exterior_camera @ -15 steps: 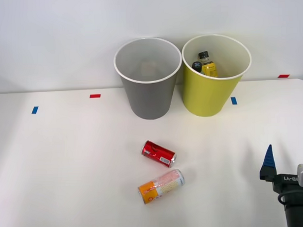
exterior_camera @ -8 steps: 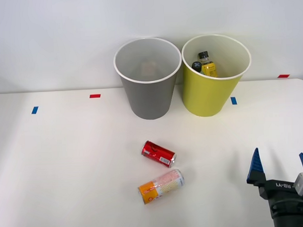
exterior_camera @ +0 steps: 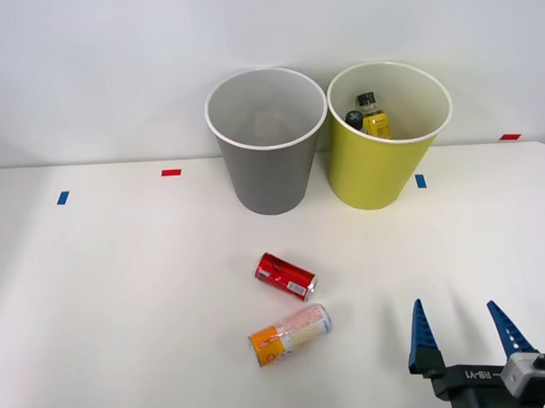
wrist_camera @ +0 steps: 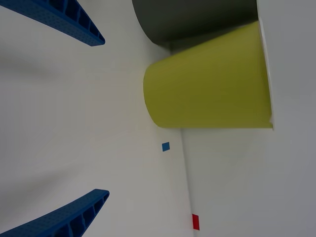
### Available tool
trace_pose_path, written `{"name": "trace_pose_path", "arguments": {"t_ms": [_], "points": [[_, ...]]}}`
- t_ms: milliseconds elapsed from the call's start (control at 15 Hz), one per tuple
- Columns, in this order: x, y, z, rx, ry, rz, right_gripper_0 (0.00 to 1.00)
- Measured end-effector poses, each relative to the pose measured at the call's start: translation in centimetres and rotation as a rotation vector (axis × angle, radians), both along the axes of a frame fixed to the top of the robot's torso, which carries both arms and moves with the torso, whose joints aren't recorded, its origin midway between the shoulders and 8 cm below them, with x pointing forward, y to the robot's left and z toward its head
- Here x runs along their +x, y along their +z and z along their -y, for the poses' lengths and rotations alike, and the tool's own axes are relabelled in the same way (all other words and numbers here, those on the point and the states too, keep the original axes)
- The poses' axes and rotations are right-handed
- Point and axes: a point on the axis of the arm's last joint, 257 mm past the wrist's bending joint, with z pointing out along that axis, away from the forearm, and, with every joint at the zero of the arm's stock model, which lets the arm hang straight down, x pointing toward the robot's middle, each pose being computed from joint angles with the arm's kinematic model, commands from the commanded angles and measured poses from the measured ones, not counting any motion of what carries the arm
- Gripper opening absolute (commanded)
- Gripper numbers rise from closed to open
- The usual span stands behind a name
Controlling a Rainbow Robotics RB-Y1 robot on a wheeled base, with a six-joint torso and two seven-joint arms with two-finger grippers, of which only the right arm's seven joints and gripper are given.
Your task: Put cans in the gray bin, plastic bottles in the light green bin
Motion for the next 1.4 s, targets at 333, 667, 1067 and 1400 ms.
{"name": "trace_pose_path", "arguments": {"t_ms": [333,667,1067,1400], "points": [[-3.3,-0.7,-1.0,-0.033,0.043,-0.015,1.0],[-5.1,-0.9,-2.1,-0.15,0.073,-0.016,1.0],[-7.0,-2.0,-1.9,-0.21,0.04,-0.06,1.0],[-8.2,-2.7,-2.1,-0.183,0.047,-0.091,1.0]]}}
